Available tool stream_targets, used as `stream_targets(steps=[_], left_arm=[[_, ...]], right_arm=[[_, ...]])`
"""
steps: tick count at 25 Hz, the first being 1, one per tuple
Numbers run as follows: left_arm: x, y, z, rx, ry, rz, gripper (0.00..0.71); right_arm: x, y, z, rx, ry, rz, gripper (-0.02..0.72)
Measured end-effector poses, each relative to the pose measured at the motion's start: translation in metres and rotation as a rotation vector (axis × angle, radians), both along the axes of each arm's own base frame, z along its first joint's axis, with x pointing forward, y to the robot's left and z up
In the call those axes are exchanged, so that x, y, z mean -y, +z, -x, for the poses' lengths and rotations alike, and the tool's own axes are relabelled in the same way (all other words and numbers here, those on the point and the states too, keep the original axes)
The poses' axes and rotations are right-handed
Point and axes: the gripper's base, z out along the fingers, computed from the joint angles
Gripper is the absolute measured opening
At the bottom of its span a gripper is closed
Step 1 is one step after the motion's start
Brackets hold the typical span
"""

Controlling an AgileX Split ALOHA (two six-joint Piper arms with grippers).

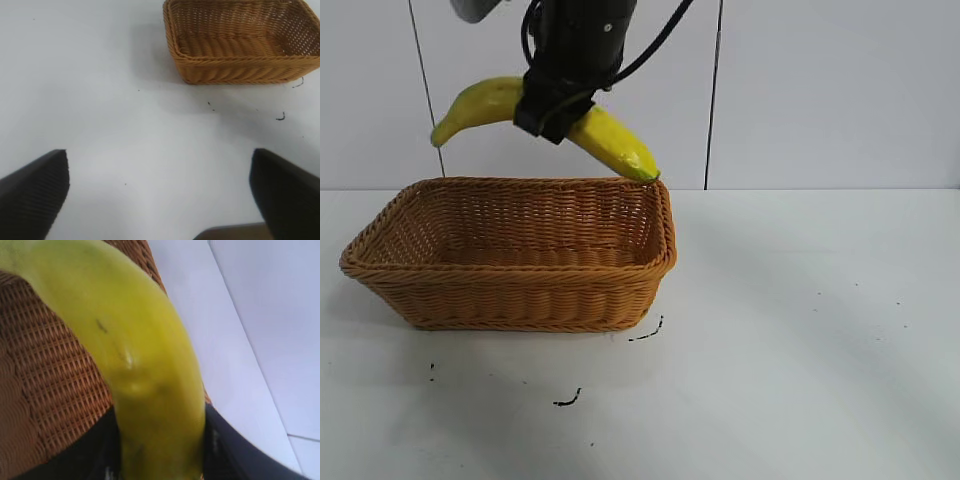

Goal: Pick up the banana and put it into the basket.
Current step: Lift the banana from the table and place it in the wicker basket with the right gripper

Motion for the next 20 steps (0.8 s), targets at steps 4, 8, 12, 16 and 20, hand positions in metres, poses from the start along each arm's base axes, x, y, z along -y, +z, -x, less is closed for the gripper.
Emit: stream_targets(steps=[4,8,12,16,20], left_arm=[[0.000,0.000,0.000,0.000,0.000,0.000,0.695],[0.000,0.000,0.000,0.000,0.000,0.000,0.695],[0.000,0.000,0.000,0.000,0.000,0.000,0.695],[0.000,0.000,0.000,0.000,0.000,0.000,0.695],[0.000,0.000,0.000,0.000,0.000,0.000,0.695]], right_arm=[[-0.008,-0.031,-0.008,-0.008,0.014,0.012,0.317],[-0.013,-0.055,-0.013,-0.008,0.025,0.009,0.317],[-0.016,-0.061,-0.015,0.003,0.030,-0.006,0.317],[-0.017,-0.061,-0.015,-0.002,0.028,-0.028,0.317],[-0.017,-0.060,-0.015,-0.003,0.028,-0.032,0.501]])
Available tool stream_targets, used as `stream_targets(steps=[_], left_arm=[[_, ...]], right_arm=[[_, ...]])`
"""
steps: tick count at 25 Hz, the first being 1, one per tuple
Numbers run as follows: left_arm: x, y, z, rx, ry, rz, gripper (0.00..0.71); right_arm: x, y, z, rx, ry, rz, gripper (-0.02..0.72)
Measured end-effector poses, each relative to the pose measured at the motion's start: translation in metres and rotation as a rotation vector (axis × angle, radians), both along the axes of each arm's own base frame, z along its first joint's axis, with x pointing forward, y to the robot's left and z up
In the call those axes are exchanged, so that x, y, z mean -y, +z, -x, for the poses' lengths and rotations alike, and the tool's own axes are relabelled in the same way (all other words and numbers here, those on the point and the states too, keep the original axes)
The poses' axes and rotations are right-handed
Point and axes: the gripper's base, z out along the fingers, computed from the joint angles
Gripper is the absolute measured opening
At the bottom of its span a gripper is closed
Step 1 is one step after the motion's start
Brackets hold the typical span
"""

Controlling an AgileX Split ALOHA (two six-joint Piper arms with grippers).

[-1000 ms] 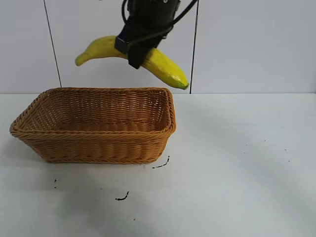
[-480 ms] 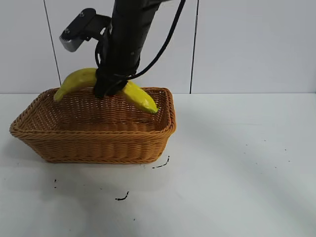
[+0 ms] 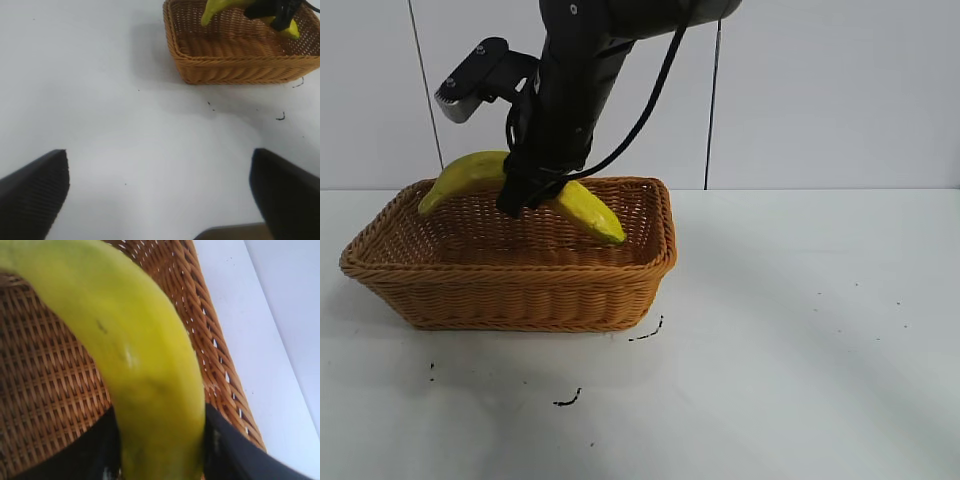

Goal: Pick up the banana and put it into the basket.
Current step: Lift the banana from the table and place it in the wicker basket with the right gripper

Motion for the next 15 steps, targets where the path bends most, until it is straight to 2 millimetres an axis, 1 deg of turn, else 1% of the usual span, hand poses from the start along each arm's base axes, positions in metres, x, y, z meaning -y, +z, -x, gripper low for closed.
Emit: stream_targets(steps=[1,2,4,7,10,12,15], left_arm=[[0.000,0.000,0.000,0.000,0.000,0.000,0.695],[0.000,0.000,0.000,0.000,0.000,0.000,0.695],[0.000,0.000,0.000,0.000,0.000,0.000,0.695],[0.000,0.000,0.000,0.000,0.000,0.000,0.695],[0.000,0.000,0.000,0.000,0.000,0.000,0.695],[0.000,0.000,0.000,0.000,0.000,0.000,0.695],[0.000,0.000,0.000,0.000,0.000,0.000,0.695]], right_arm=[[0.000,0.001,0.000,0.001,0.000,-0.001,0.566],[0.000,0.002,0.000,0.002,0.000,-0.002,0.608],[0.001,0.009,0.001,0.012,-0.002,-0.013,0.647],[0.003,0.029,0.004,0.020,-0.042,-0.063,0.666],[0.009,0.052,0.010,-0.025,-0.143,-0.124,0.667],[0.017,0.067,0.014,-0.070,-0.220,-0.147,0.667],[0.035,0.080,0.014,-0.173,-0.348,-0.159,0.667]])
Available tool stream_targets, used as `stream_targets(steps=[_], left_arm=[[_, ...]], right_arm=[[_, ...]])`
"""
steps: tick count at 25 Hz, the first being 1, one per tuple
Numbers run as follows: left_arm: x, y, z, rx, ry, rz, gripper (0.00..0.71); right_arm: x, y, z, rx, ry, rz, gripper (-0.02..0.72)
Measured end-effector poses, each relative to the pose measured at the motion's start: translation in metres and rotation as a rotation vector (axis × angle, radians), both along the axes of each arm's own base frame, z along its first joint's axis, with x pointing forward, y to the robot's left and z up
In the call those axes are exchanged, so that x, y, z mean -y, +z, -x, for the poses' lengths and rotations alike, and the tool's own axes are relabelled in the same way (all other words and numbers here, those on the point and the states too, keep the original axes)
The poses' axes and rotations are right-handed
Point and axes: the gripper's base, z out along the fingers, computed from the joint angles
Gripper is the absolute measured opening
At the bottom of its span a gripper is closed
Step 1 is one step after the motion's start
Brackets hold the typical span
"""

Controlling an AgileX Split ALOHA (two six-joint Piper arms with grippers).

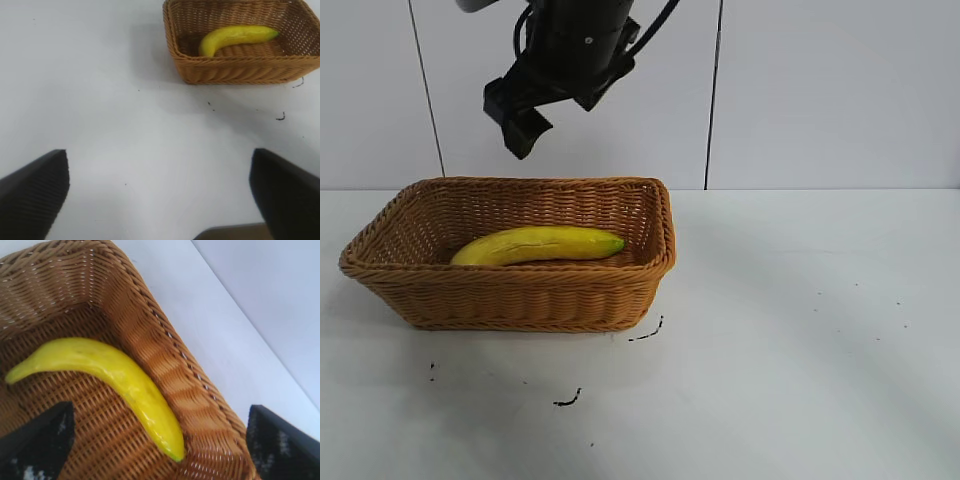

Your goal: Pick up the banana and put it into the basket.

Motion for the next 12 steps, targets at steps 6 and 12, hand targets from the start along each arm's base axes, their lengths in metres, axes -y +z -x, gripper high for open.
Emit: stream_targets(steps=[6,12], left_arm=[[0.000,0.000,0.000,0.000,0.000,0.000,0.695],[0.000,0.000,0.000,0.000,0.000,0.000,0.695]], right_arm=[[0.050,0.019,-0.021,-0.199,-0.192,-0.109,0.667],[0.126,0.019,-0.051,-0.256,-0.428,-0.129,0.667]])
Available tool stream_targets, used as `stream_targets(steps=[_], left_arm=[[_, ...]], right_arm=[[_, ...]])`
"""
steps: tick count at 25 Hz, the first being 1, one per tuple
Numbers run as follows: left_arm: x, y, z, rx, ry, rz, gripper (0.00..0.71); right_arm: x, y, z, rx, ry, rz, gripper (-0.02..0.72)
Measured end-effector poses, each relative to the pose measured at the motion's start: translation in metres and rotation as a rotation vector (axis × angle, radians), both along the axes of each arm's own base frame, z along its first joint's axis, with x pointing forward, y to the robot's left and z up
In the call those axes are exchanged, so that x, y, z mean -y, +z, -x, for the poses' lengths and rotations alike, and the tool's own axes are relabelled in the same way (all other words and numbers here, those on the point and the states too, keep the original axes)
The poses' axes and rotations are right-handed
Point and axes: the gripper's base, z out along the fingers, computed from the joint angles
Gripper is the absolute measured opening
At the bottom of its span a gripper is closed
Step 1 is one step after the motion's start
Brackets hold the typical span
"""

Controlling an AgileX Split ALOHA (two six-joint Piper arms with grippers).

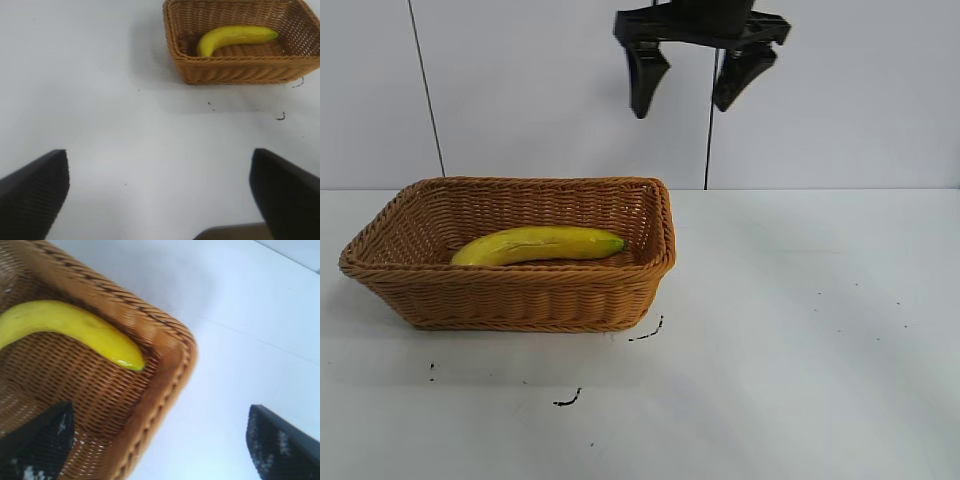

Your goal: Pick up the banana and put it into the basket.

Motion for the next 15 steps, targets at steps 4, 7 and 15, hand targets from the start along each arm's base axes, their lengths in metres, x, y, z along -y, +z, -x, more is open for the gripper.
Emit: stream_targets(steps=[4,7,15], left_arm=[[0.000,0.000,0.000,0.000,0.000,0.000,0.695],[0.000,0.000,0.000,0.000,0.000,0.000,0.695],[0.000,0.000,0.000,0.000,0.000,0.000,0.695]], right_arm=[[0.057,0.000,-0.016,-0.011,-0.112,0.009,0.667],[0.100,-0.001,-0.023,-0.026,-0.198,0.018,0.667],[0.176,-0.002,-0.026,-0.046,-0.350,0.055,0.667]])
